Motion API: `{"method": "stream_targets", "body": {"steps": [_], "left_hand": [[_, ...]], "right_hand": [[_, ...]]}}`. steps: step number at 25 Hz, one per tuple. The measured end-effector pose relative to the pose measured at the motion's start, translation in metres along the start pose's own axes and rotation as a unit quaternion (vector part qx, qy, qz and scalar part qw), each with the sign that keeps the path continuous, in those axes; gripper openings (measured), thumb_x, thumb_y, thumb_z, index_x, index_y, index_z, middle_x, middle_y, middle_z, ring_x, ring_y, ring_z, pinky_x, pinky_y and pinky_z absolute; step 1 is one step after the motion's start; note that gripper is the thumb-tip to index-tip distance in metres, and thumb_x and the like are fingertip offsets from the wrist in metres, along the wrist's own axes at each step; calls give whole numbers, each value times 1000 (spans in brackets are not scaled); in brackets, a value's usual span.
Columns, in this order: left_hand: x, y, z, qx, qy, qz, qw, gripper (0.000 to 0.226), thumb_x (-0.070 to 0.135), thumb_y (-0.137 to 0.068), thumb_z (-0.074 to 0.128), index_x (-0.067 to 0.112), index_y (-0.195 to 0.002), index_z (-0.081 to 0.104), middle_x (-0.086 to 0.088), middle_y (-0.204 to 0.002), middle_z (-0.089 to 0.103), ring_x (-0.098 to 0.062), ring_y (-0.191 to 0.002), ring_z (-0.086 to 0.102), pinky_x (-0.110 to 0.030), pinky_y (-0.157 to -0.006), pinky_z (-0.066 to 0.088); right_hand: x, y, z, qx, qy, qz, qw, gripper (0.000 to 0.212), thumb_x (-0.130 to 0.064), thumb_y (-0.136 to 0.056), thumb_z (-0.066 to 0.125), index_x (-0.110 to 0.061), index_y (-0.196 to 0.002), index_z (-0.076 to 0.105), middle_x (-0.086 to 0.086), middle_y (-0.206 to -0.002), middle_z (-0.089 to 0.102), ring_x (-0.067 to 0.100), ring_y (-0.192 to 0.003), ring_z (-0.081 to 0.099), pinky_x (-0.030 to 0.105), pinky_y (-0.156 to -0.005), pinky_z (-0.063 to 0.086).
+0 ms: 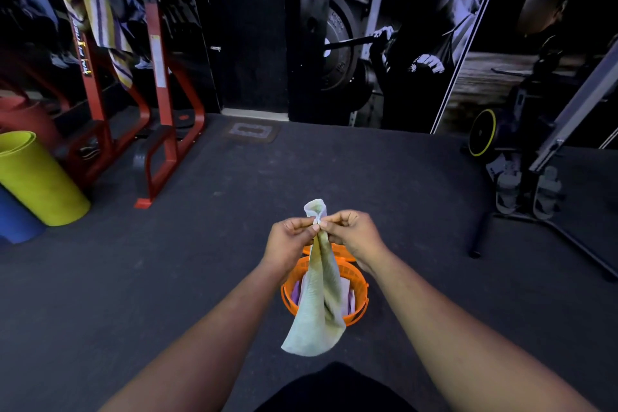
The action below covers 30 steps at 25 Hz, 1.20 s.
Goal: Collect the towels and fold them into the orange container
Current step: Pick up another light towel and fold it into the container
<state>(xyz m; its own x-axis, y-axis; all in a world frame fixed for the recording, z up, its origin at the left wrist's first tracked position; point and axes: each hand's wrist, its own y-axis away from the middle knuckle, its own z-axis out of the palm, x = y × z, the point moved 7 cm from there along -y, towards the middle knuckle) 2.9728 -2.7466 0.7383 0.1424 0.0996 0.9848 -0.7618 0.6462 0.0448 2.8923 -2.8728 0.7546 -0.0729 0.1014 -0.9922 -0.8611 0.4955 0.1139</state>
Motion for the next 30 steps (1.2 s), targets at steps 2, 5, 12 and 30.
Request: {"method": "stream_targets", "body": {"steps": [2, 5, 12, 30], "left_hand": [[2, 0, -1, -7, -7, -6, 1000, 18, 5, -92, 73, 5, -110, 76, -15, -101, 78, -29, -95, 75, -39, -85, 61], [7, 0, -1, -9, -7, 2, 1000, 21, 2, -88, 76, 2, -109, 76, -16, -101, 78, -26, -93, 75, -34, -83, 61], [7, -6, -9, 34, -66, 2, 997, 12, 6, -95, 68, 12, -98, 77, -7, -90, 79, -15, -80, 74, -31, -75, 57], [23, -58, -45, 103, -332, 23, 937, 18, 8, -98, 44, 17, -106, 58, -5, -104, 66, -25, -92, 62, -29, -72, 43]], "right_hand": [[-2, 0, 1, -17, -3, 6, 1000, 4, -4, -91, 72, -5, -92, 76, 15, -95, 77, 24, -92, 72, 36, -87, 60], [-1, -2, 1, -52, -9, 19, 998, 13, -5, -96, 66, -1, -104, 75, 16, -102, 77, 23, -97, 73, 30, -88, 59], [-4, -13, -21, -49, 68, 4, 996, 33, 7, -98, 49, -12, -123, 60, 12, -94, 72, 18, -77, 73, 41, -83, 59], [-60, -7, -64, 44, 684, -104, 721, 22, -44, -97, 49, -26, -107, 57, -3, -110, 65, 28, -100, 65, 39, -74, 50]]}}
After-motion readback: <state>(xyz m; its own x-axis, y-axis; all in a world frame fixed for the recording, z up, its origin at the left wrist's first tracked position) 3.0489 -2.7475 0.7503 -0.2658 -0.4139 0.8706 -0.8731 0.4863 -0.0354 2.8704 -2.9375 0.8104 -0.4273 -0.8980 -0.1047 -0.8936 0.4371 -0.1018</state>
